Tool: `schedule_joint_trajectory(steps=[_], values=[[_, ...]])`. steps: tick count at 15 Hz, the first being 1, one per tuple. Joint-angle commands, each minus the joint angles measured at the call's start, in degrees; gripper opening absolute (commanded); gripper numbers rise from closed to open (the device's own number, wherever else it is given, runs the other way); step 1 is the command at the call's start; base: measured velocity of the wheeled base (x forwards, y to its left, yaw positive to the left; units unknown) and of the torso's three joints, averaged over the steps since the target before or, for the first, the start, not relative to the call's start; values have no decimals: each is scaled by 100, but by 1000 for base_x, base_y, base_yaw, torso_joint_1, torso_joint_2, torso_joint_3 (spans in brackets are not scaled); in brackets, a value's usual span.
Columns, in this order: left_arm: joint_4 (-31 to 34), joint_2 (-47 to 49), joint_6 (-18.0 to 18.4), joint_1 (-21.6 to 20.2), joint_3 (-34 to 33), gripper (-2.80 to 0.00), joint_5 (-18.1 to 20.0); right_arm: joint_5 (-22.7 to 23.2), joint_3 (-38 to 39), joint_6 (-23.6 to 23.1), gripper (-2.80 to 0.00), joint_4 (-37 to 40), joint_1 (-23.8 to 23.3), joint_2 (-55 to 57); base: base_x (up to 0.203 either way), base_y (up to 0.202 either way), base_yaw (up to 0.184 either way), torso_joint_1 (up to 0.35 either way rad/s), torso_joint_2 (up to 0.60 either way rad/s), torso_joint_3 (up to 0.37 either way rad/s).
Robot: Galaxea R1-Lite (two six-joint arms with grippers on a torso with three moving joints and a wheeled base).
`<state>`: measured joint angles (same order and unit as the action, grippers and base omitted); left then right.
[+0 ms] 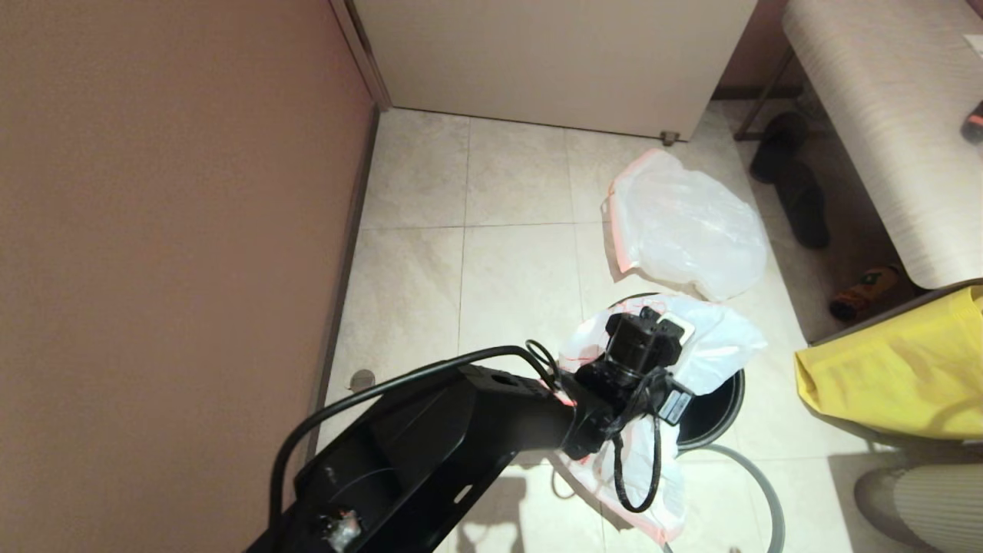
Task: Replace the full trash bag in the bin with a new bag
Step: Put the new garbage bag on the trash can
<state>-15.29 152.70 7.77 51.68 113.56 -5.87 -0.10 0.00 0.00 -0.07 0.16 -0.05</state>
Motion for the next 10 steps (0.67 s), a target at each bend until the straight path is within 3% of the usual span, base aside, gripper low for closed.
schedule_joint_trajectory(steps=[1, 3, 6, 10], values=[[-67, 884, 352, -405, 25, -280, 255, 1, 0, 0, -280, -1, 2, 5, 0, 0, 0, 0, 0, 0], [12, 1089, 406, -607, 34, -280, 553, 1, 0, 0, -280, -1, 2, 5, 0, 0, 0, 0, 0, 0], [99, 1335, 418, -615, 35, -280, 543, 5, 0, 0, -280, -1, 2, 5, 0, 0, 0, 0, 0, 0], [129, 942, 410, -579, 35, -280, 528, 1, 0, 0, -280, -1, 2, 5, 0, 0, 0, 0, 0, 0]])
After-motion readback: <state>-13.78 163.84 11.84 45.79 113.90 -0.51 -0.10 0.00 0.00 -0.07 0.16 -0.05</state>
